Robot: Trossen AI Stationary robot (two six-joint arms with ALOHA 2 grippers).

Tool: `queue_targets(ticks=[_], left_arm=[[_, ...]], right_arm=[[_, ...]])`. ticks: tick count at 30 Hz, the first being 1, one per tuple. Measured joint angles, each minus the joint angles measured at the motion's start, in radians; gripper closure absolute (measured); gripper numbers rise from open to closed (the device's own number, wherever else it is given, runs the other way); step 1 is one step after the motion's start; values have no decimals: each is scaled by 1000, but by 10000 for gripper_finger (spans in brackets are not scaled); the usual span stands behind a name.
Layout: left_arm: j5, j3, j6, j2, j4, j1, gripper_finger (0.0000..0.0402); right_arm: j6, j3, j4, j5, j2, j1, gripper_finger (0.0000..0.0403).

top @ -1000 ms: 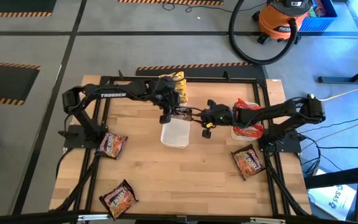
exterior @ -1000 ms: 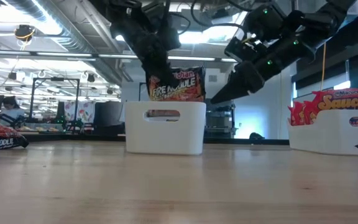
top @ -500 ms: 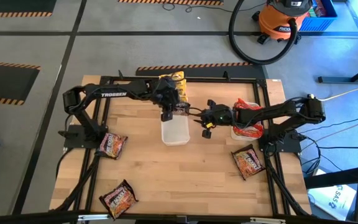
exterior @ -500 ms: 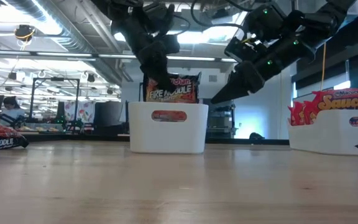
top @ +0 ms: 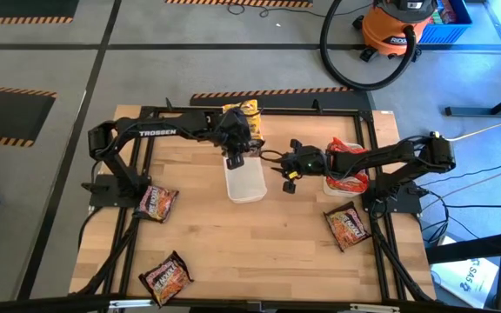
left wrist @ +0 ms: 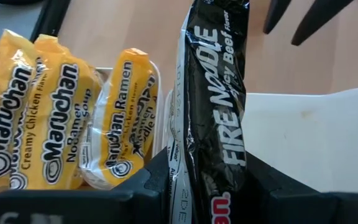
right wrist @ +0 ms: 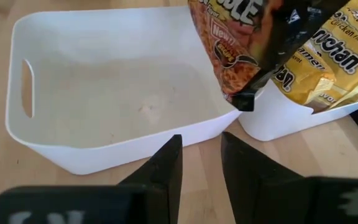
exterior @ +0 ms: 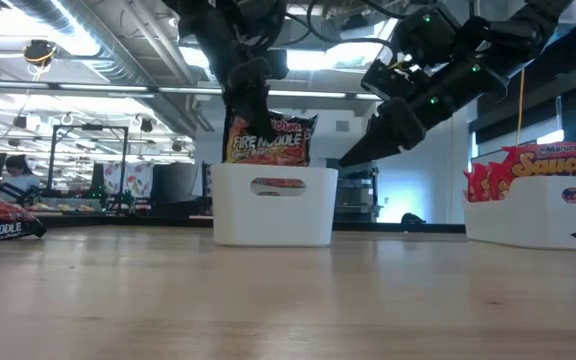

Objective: Sort Maruchan noodles
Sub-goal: Put the black noodle pack into the bottom left white bin

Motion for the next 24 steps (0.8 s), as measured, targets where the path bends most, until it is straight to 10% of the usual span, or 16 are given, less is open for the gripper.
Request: queue_targets(ticks=[24], left_arm=[[-31, -169, -45, 0, 200, 6, 294]], right_arm=[[13, 1, -5, 0, 0, 0, 313]])
